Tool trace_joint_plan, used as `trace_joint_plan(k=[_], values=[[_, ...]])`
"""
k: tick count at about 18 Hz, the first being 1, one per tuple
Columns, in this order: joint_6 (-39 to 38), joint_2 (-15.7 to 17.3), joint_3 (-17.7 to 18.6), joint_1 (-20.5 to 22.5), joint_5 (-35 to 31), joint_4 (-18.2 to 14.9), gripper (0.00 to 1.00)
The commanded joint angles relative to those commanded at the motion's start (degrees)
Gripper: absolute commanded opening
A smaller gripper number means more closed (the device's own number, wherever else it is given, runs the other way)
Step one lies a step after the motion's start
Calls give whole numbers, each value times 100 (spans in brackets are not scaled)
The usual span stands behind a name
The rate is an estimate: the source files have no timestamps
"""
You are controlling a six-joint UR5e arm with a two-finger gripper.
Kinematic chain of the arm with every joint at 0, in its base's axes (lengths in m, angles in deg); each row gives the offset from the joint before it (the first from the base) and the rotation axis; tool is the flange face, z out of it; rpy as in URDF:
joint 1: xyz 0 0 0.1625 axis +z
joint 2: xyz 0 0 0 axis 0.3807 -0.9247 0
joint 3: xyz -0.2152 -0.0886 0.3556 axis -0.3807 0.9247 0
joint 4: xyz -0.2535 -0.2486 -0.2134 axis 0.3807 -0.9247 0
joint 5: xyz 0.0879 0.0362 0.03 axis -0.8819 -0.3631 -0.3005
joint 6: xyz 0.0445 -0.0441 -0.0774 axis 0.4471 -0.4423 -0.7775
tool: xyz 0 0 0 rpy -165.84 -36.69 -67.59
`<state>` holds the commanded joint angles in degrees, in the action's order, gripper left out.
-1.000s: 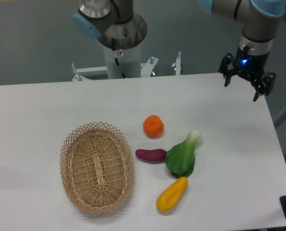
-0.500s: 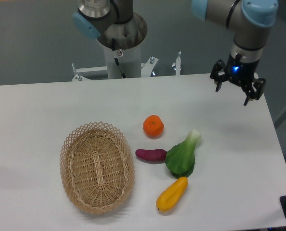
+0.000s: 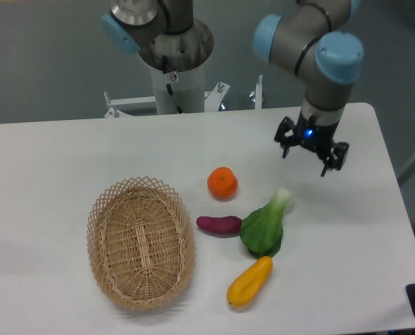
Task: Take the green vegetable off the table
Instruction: 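Move the open gripper over the green bok choy and lower it, then close the gripper on the bok choy's stem end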
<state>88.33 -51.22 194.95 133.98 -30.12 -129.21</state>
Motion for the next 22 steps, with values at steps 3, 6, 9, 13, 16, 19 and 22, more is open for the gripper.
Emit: trace_joint_plan(k=[3, 6, 9, 13, 16, 19, 22], values=[[18, -237, 44, -149, -35, 219, 100], [27, -405, 88, -202, -35, 553, 100], [27, -449, 263, -273, -35, 738, 100], [44, -537, 272, -273, -35, 932, 100], [53, -555, 272, -273, -44, 950, 100], [44, -555, 246, -273, -79, 958, 91], [44, -555, 229, -273, -79, 958, 54]])
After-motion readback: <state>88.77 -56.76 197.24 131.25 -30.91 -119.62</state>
